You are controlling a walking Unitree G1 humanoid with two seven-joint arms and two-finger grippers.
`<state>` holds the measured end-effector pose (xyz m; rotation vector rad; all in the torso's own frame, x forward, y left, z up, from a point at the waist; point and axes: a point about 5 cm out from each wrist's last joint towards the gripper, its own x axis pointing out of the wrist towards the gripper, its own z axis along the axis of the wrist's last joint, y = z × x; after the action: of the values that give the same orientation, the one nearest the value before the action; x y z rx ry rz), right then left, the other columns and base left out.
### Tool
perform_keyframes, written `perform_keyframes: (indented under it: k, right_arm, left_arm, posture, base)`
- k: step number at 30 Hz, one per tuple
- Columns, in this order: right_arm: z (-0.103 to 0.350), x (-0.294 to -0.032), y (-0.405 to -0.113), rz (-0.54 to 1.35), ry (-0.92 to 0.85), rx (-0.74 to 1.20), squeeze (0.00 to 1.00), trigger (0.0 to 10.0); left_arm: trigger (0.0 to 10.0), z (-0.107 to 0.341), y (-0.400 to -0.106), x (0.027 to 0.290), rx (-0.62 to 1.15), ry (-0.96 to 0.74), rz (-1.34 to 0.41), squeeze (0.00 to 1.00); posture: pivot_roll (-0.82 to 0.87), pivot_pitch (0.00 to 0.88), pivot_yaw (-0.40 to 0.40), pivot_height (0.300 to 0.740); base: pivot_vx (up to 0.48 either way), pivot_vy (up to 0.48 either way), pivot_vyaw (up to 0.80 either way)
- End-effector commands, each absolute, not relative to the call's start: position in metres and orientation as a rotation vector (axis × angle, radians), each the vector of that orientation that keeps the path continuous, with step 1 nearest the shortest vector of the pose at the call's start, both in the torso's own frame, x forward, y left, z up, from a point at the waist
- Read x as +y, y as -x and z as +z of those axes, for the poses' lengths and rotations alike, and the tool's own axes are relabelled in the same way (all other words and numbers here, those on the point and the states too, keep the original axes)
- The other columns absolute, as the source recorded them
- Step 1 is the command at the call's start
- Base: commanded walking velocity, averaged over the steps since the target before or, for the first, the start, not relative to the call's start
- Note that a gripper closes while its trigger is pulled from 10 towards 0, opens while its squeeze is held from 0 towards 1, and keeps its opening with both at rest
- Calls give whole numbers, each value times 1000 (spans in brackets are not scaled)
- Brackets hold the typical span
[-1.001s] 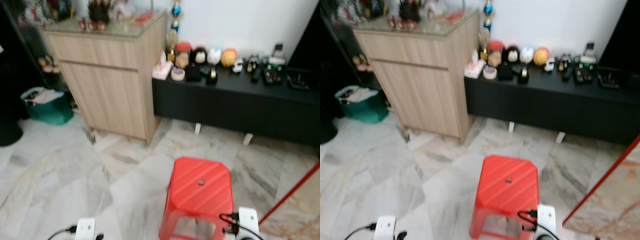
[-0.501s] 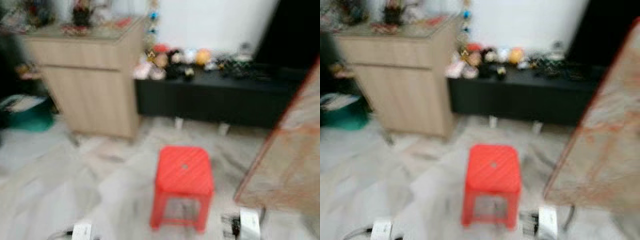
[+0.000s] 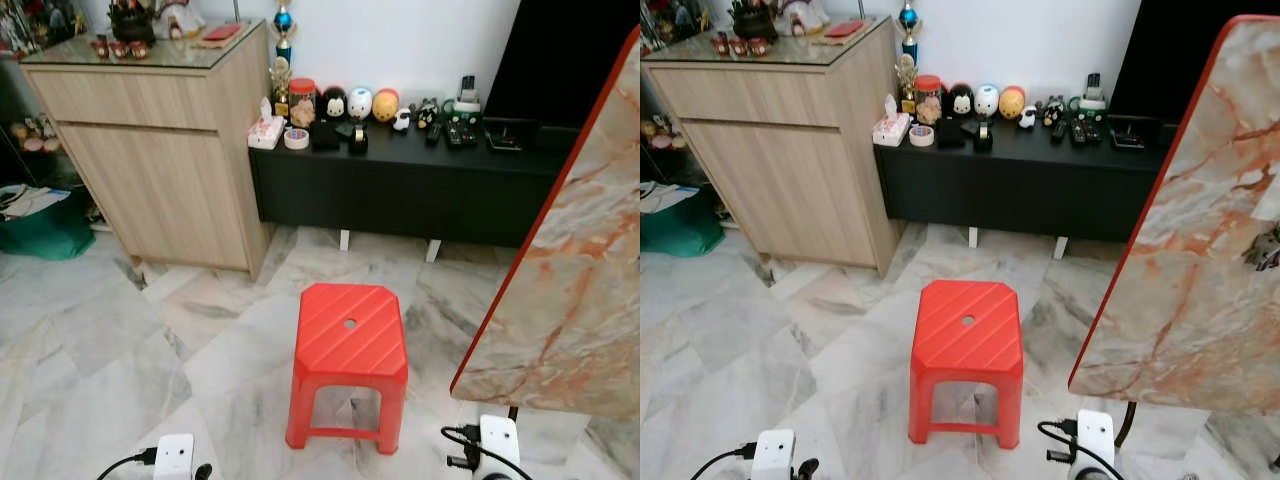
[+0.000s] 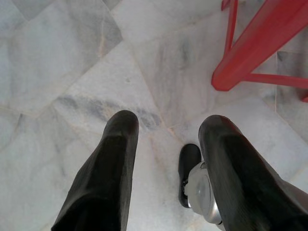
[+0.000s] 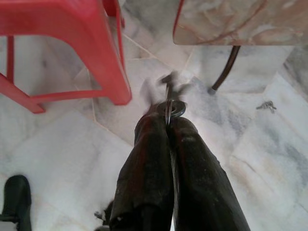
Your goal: Hang keys on a hook
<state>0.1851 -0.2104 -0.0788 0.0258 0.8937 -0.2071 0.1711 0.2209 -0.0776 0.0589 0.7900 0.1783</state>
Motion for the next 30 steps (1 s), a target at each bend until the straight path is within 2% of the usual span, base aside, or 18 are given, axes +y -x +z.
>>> perform_keyframes:
  k: [1,30]
  right_arm:
    - [-79,-210,-186,-212,-27,893,0,10000]
    - [-79,-209,-184,-198,-15,891,0,10000]
  left_arm:
    - [10000,-80,-166,224,812,-62,184,0]
    - [10000,-80,-167,220,811,-59,173,0]
  posture:
    - [10,0,-31,740]
    - [9,0,-32,740]
  base:
    - [0,-315,0]
    - [0,-422,0]
